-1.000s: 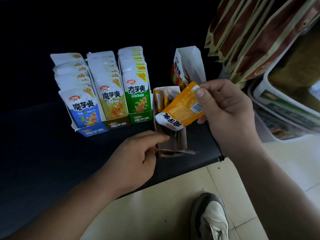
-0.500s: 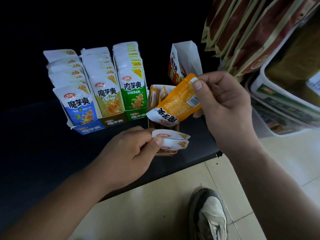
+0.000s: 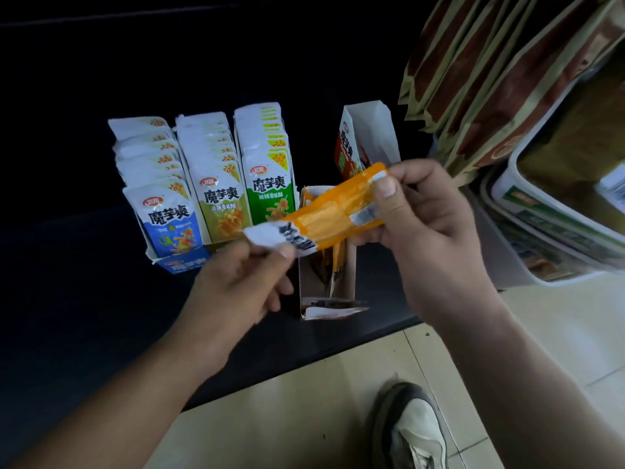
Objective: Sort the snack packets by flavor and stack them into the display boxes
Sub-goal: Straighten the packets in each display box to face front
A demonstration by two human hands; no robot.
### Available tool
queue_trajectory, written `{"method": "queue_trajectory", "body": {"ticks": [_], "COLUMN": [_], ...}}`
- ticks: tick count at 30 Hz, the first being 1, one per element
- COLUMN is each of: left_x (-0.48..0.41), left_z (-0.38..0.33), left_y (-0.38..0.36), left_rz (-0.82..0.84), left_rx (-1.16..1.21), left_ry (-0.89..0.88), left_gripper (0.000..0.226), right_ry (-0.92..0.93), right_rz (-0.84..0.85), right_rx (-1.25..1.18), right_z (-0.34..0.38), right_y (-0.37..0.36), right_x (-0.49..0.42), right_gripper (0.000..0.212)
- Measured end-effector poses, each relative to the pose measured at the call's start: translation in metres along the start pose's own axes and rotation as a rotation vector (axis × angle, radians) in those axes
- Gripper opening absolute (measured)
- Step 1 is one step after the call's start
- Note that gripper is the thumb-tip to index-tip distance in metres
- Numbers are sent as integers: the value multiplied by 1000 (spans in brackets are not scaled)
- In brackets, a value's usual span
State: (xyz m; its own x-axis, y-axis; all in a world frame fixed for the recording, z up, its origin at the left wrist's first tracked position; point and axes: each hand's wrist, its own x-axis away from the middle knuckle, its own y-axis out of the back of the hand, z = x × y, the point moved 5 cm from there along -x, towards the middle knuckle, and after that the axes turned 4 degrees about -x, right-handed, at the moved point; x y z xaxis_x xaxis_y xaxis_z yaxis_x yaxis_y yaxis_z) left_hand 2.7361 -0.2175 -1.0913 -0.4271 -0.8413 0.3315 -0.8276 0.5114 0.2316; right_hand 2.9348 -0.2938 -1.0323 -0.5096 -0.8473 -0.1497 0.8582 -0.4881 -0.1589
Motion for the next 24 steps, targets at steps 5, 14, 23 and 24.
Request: {"method": "queue_trajectory", "body": {"ticks": [5,14,23,24], "left_x": [3,-5,5,9], "left_z": [-9,-21,-48,-43], "left_y": [4,37,23,16], "left_rz": [261,-57,-9,31], "left_rx": [582,376,-9,-85], "left_ry": [179,-123,-315,-295], "left_gripper": [67,25,32,33], "right_ry": [-92,-283,-490,-497], "right_rz": [220,-4,86,77], "right_rx": [-45,161,521,513], "right_z": [2,-21,-58,-59], "right_y": [-11,1,22,25], "right_x": [6,5,16,16], "right_gripper": [16,18,15,14]}}
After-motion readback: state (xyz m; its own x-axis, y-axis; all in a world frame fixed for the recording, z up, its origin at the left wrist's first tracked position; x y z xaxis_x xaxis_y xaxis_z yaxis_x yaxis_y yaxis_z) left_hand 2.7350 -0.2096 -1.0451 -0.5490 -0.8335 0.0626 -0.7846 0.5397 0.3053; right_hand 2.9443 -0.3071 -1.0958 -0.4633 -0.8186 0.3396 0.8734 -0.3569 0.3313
